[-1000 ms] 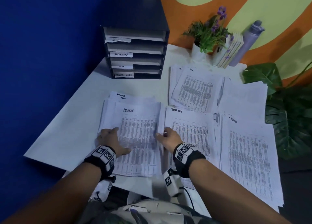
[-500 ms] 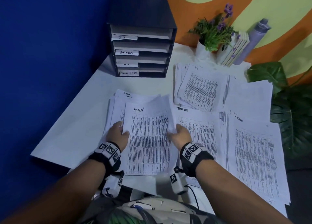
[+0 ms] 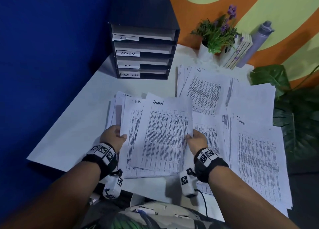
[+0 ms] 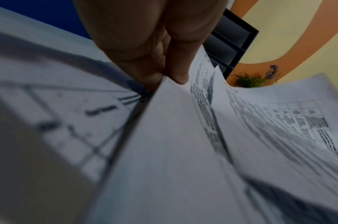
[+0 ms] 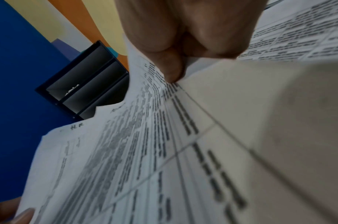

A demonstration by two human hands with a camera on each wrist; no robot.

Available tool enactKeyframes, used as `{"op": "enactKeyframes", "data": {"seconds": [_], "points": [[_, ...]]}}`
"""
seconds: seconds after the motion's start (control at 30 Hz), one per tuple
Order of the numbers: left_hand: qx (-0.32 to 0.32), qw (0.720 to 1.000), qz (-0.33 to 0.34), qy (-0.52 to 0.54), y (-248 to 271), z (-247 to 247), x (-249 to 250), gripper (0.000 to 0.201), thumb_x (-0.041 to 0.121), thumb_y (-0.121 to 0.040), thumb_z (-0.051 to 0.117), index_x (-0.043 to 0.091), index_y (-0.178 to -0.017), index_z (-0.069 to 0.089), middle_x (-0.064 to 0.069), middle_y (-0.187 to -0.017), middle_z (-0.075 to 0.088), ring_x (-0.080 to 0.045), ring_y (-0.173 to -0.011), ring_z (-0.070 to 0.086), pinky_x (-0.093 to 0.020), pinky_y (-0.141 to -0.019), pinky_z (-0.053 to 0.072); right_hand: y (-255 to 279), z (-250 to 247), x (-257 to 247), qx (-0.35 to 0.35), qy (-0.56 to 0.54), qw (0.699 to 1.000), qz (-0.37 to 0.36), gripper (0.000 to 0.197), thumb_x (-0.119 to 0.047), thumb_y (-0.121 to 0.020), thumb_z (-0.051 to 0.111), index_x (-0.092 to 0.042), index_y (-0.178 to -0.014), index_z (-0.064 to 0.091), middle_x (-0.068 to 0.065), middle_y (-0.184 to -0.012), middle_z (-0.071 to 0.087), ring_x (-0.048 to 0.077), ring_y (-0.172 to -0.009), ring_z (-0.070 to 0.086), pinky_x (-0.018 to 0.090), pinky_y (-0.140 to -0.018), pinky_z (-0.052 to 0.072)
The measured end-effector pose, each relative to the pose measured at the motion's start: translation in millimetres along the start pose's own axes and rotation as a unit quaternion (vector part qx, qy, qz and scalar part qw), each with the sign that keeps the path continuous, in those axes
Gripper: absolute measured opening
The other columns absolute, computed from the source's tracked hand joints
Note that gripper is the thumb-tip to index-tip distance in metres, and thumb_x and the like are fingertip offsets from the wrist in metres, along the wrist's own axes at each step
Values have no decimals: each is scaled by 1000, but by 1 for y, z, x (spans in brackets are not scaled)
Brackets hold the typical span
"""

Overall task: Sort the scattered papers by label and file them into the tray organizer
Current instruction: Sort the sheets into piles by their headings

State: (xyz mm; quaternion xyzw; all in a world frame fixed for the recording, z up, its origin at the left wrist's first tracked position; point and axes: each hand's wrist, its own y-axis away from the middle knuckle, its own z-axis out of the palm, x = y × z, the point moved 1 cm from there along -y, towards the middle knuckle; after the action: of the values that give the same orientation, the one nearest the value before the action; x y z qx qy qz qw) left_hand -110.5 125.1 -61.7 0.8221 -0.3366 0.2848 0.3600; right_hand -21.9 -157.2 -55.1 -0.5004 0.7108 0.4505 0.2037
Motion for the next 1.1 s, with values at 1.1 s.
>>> {"op": "enactKeyframes", "data": {"seconds": [1.1], "points": [[11,995,43,88,9,33,47,22,11,-86,68,15,-105,56,-1,-101,65,-23,-92,62,-32,-84,48,-30,-242,87,291,334,889,114,51,-14,-74,72,-5,-121,54,24,-118,52,43,-106,53,58,-87,48]]}}
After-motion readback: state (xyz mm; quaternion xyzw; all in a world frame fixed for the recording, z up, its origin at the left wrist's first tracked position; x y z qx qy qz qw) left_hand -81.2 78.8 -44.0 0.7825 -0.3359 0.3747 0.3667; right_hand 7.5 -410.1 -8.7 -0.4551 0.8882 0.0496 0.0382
